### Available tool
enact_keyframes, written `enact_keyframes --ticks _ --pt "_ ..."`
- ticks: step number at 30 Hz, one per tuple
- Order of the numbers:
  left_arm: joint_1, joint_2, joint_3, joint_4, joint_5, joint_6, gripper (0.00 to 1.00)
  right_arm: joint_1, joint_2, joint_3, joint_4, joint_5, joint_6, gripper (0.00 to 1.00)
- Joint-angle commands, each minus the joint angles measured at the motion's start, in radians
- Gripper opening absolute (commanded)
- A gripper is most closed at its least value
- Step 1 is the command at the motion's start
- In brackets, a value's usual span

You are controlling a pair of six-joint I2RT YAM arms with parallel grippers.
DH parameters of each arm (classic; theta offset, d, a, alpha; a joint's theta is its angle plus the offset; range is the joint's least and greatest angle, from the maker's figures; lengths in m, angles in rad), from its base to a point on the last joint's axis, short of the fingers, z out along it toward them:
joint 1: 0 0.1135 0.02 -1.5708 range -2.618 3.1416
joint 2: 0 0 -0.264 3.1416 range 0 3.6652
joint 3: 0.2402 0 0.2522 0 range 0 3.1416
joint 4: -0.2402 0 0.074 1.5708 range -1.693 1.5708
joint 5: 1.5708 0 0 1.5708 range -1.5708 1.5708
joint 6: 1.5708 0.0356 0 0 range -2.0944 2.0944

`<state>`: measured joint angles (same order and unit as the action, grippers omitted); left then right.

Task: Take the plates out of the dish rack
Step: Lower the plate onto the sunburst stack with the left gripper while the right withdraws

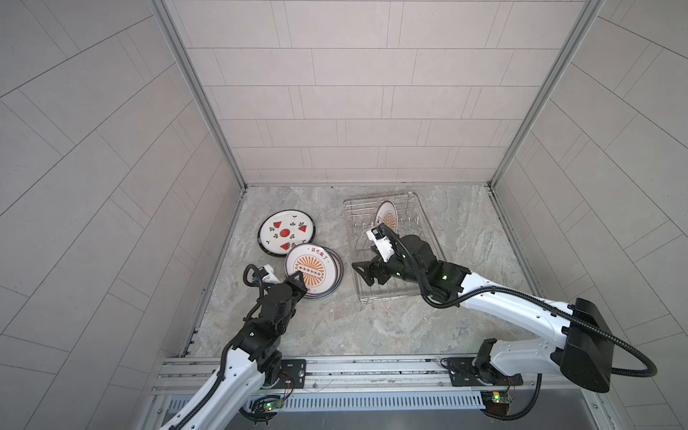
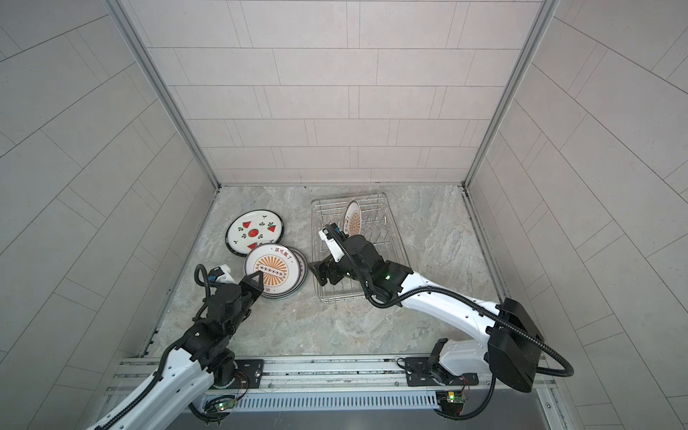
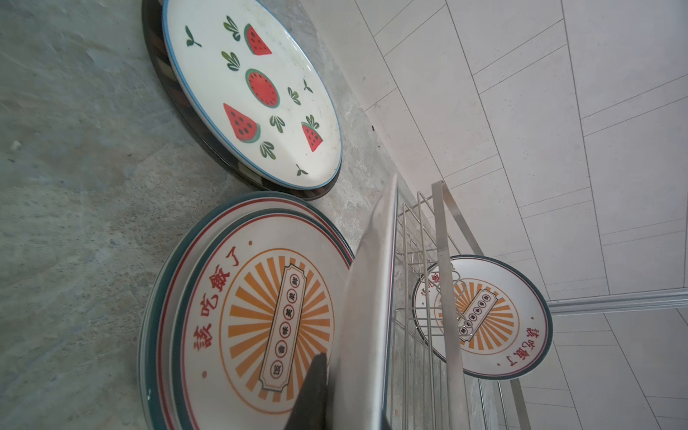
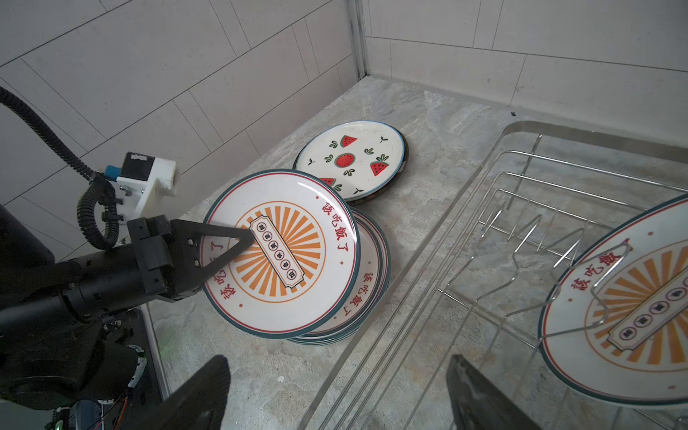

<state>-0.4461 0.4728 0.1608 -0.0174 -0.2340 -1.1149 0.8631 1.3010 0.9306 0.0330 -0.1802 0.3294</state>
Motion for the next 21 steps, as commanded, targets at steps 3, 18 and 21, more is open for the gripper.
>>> enact_keyframes --ticks 3,18,21 --pt "0.029 0.031 -0.021 0.092 0.03 -0.039 0.15 0.004 0.025 0.033 -0.007 -0.002 0.002 0.92" --pt "0.03 0.105 -0.033 0.073 0.016 -0.011 0.31 0.008 0.085 0.08 -0.038 -0.021 0.004 0.91" --pt "0.03 0.101 -0.035 0.064 -0.009 -0.004 0.41 0.017 0.109 0.099 -0.058 -0.016 -0.006 0.91"
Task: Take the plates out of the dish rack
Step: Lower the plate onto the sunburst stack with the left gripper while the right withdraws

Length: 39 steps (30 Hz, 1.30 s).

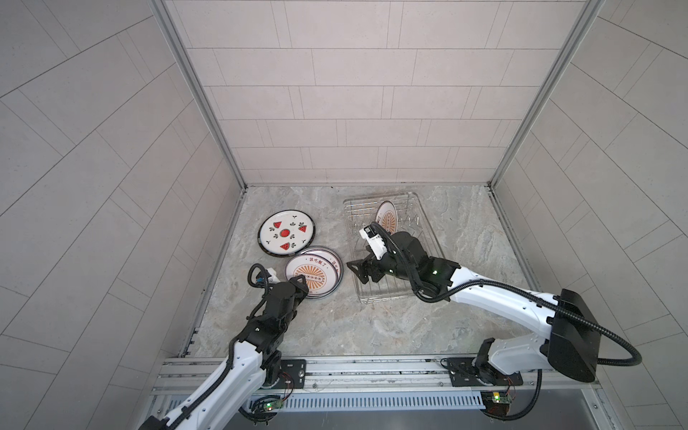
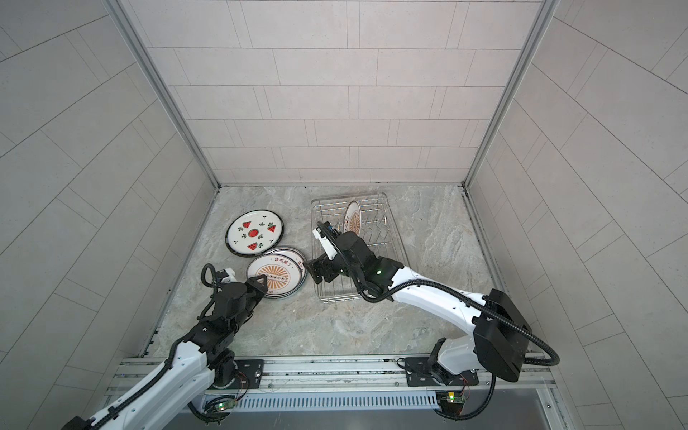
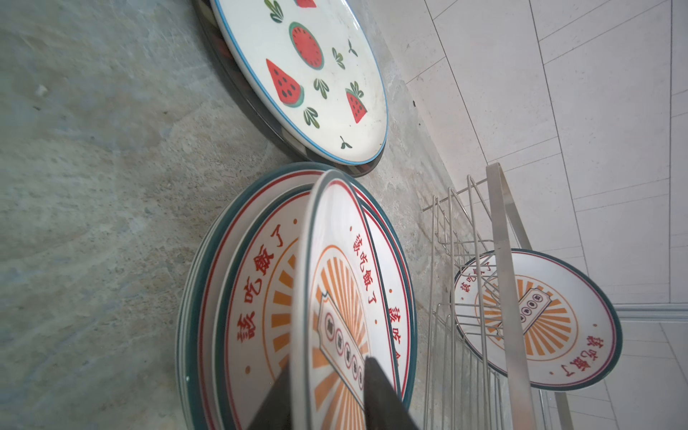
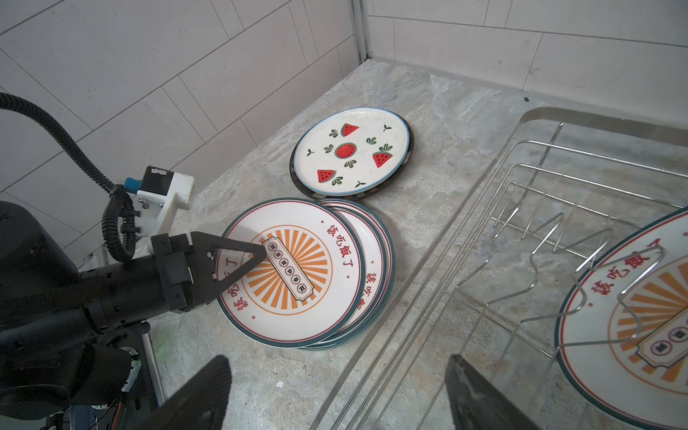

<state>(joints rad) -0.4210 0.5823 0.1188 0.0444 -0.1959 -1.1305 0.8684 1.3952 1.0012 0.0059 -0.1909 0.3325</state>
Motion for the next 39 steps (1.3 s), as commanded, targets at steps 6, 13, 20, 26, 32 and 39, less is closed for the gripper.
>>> enact_keyframes --ticks 6,13,20,26,32,39 --pt "0.004 0.007 0.023 -0.022 -0.089 0.06 0.5 0.023 0.058 0.069 -0.069 0.012 -0.009 0.98" --pt "0.005 0.068 0.014 0.016 -0.127 0.08 0.51 0.024 0.08 0.091 -0.084 0.043 0.004 1.0" --pt "0.005 0.133 0.061 -0.02 -0.172 0.122 0.51 0.032 0.079 0.096 -0.09 0.044 -0.003 0.99" --pt "0.005 0.23 0.092 0.015 -0.189 0.135 0.5 0.035 0.079 0.1 -0.091 0.042 -0.009 0.99" --pt "0.005 0.333 0.123 0.046 -0.194 0.138 0.49 0.036 0.072 0.097 -0.098 0.048 -0.018 0.99" --pt "0.005 0.346 0.133 0.036 -0.231 0.143 0.49 0.036 0.061 0.086 -0.09 0.054 -0.021 0.99"
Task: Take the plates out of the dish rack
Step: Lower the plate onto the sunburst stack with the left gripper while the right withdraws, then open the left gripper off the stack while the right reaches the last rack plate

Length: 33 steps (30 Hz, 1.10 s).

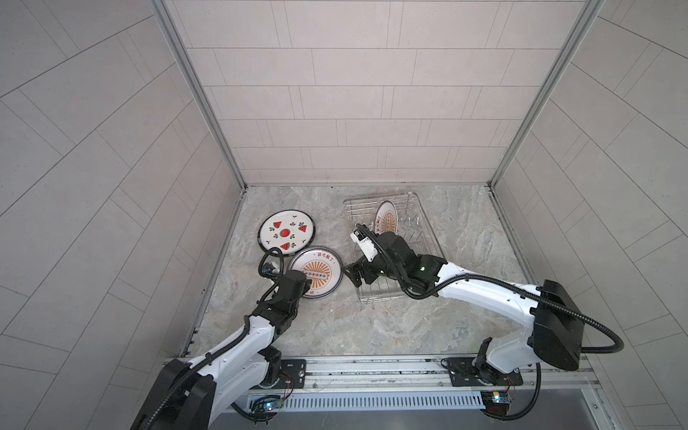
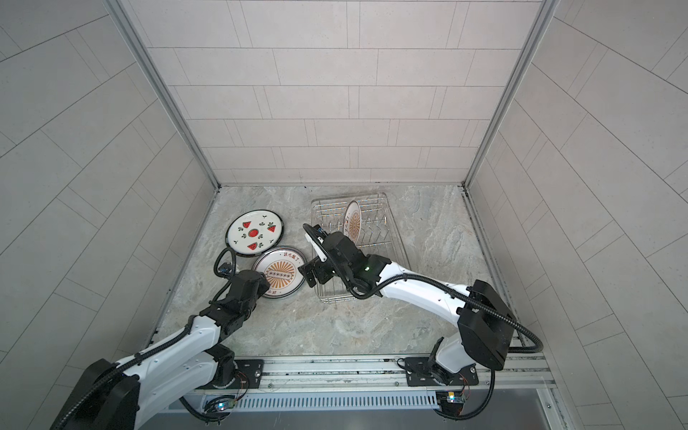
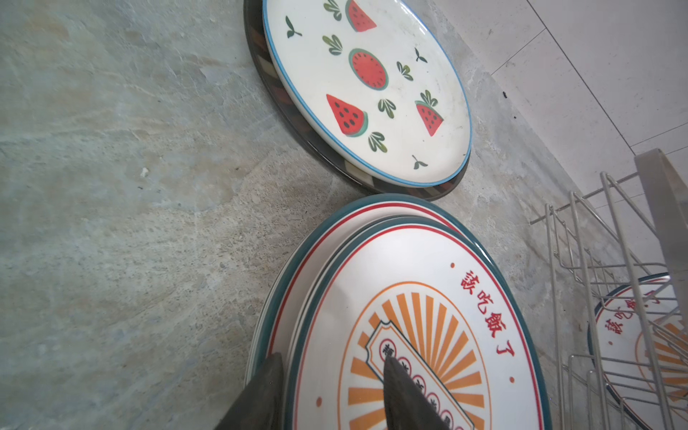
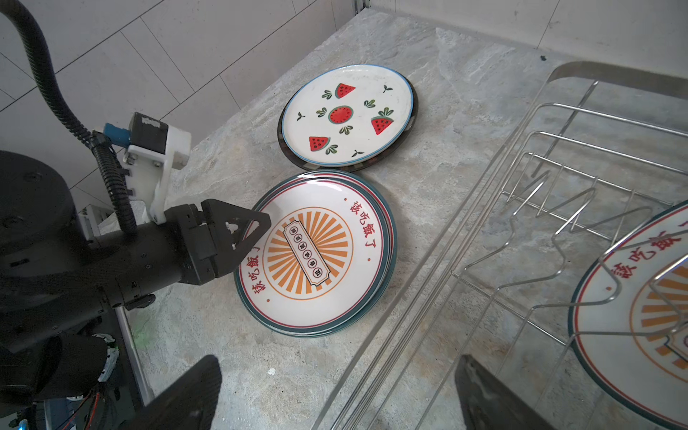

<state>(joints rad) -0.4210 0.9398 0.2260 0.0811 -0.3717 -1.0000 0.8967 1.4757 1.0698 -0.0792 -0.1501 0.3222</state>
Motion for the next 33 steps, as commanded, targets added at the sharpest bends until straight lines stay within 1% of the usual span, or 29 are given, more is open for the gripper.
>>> enact_keyframes --ticks 1,5,6,7,9,11,13,17,18,22,26,28,29,31,33 --pt "0.005 -0.022 0.027 -0.008 -0.065 0.015 0.49 0.007 -0.02 0.015 -0.005 0.015 -0.011 0.99" --pt "0.004 -0.075 0.032 -0.047 -0.101 0.022 0.5 0.007 -0.026 0.01 0.0 0.022 -0.008 0.99" --pt "0.005 -0.092 0.032 -0.059 -0.112 0.023 0.52 0.008 -0.027 0.007 0.004 0.025 -0.009 0.99" --pt "0.005 -0.107 0.03 -0.069 -0.127 0.024 0.55 0.007 -0.031 0.004 0.006 0.029 -0.009 1.0" --pt "0.005 -0.127 0.018 -0.062 -0.146 0.031 0.73 0.008 -0.036 0.003 0.004 0.039 -0.009 1.0" --pt "0.005 -0.149 0.008 -0.042 -0.15 0.048 0.77 0.007 -0.048 -0.002 0.006 0.056 -0.008 0.99" --pt "0.005 -0.171 -0.002 -0.016 -0.135 0.068 0.84 0.008 -0.07 -0.024 0.026 0.095 -0.004 1.0" --pt "0.002 -0.229 -0.013 0.08 -0.036 0.167 0.98 0.007 -0.144 -0.093 0.089 0.183 0.001 1.0" --pt "0.001 -0.236 -0.019 0.117 -0.004 0.184 1.0 0.007 -0.166 -0.114 0.105 0.212 0.001 0.99" --pt "-0.006 -0.219 -0.033 0.269 0.143 0.23 1.0 0.005 -0.253 -0.189 0.144 0.329 0.017 0.99" --pt "-0.033 -0.154 -0.034 0.41 0.286 0.262 1.0 -0.009 -0.338 -0.254 0.151 0.44 0.045 1.0" --pt "-0.04 -0.107 -0.032 0.451 0.34 0.27 1.0 -0.029 -0.367 -0.277 0.147 0.465 0.059 1.0" --pt "-0.041 -0.093 -0.029 0.47 0.369 0.295 1.0 -0.042 -0.379 -0.286 0.143 0.474 0.069 1.0" --pt "-0.043 -0.084 -0.029 0.491 0.402 0.305 1.0 -0.069 -0.392 -0.302 0.138 0.482 0.079 1.0" --pt "-0.045 -0.091 -0.035 0.53 0.467 0.333 1.0 -0.104 -0.403 -0.316 0.131 0.491 0.089 1.0"
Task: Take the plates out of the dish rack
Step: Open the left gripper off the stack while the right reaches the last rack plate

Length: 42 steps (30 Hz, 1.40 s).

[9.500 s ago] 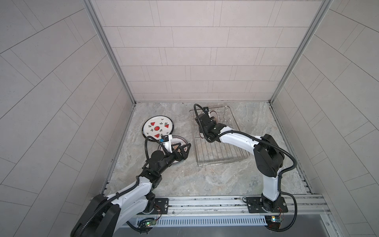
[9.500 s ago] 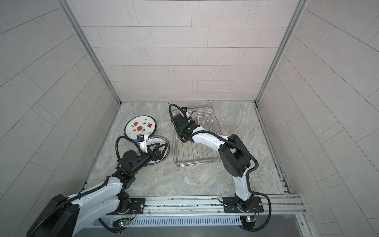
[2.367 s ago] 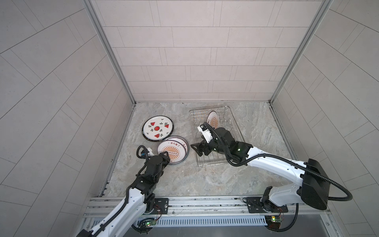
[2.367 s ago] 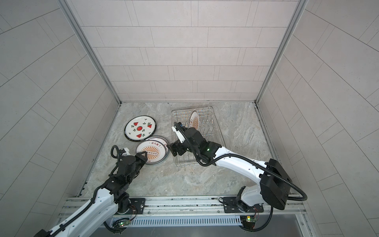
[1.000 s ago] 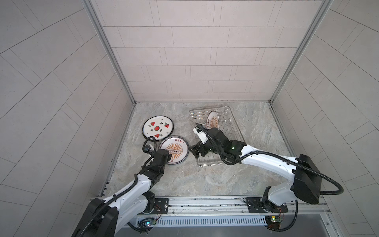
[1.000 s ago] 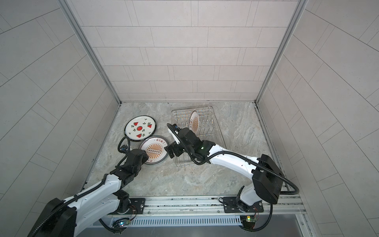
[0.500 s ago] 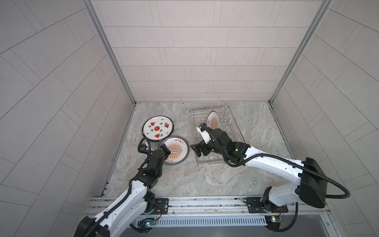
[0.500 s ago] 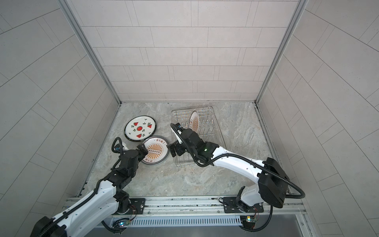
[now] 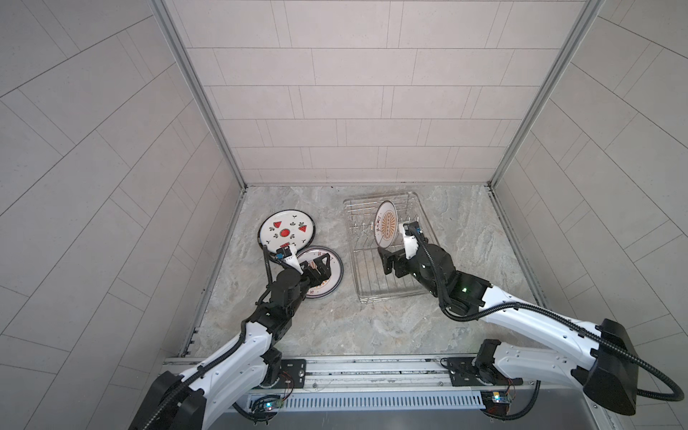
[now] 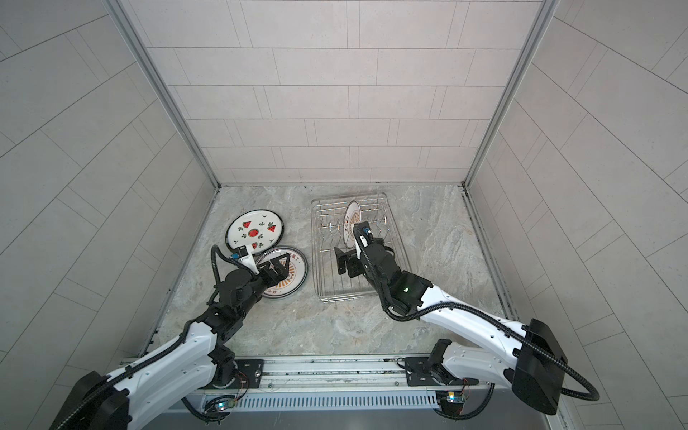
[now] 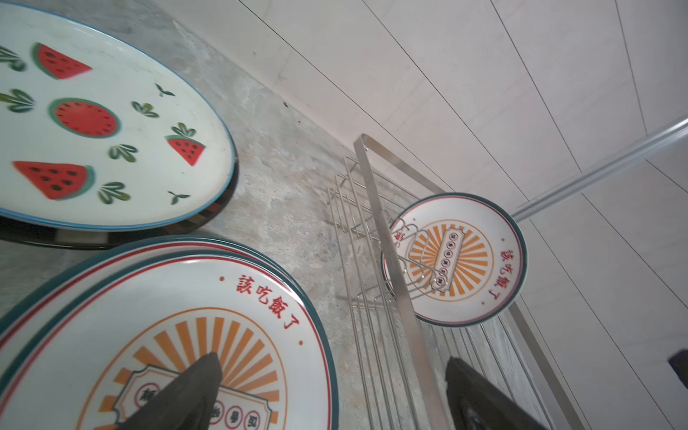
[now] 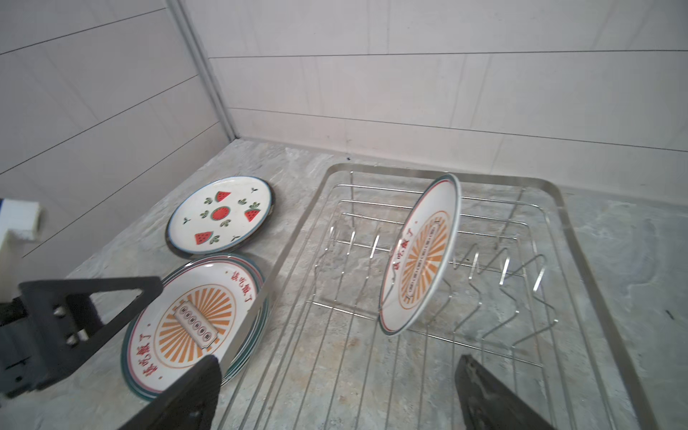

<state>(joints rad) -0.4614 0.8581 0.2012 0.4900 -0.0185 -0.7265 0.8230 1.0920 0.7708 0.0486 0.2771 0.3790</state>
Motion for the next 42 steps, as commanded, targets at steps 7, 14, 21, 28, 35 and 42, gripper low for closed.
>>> enact_keyframes --ticks 7,14,21,28,35,42 --pt "-0.016 -0.001 -0.034 0.261 0.284 0.086 1.0 -0.144 -0.058 -0.031 -0.04 0.047 0.056 1.0" --pt "-0.078 0.019 -0.011 0.275 0.316 0.155 1.0 -0.251 -0.061 0.039 -0.134 -0.019 0.049 1.0" --pt "-0.092 0.056 -0.006 0.343 0.4 0.174 1.0 -0.3 0.07 0.168 -0.186 -0.049 0.008 1.0" --pt "-0.095 0.076 -0.014 0.348 0.319 0.18 1.0 -0.329 0.306 0.36 -0.278 -0.072 0.007 0.95" --pt "-0.096 0.072 -0.02 0.361 0.323 0.18 1.0 -0.332 0.505 0.503 -0.308 -0.135 0.004 0.77" --pt "-0.096 0.08 -0.02 0.358 0.311 0.175 1.0 -0.325 0.624 0.586 -0.345 -0.141 0.026 0.5"
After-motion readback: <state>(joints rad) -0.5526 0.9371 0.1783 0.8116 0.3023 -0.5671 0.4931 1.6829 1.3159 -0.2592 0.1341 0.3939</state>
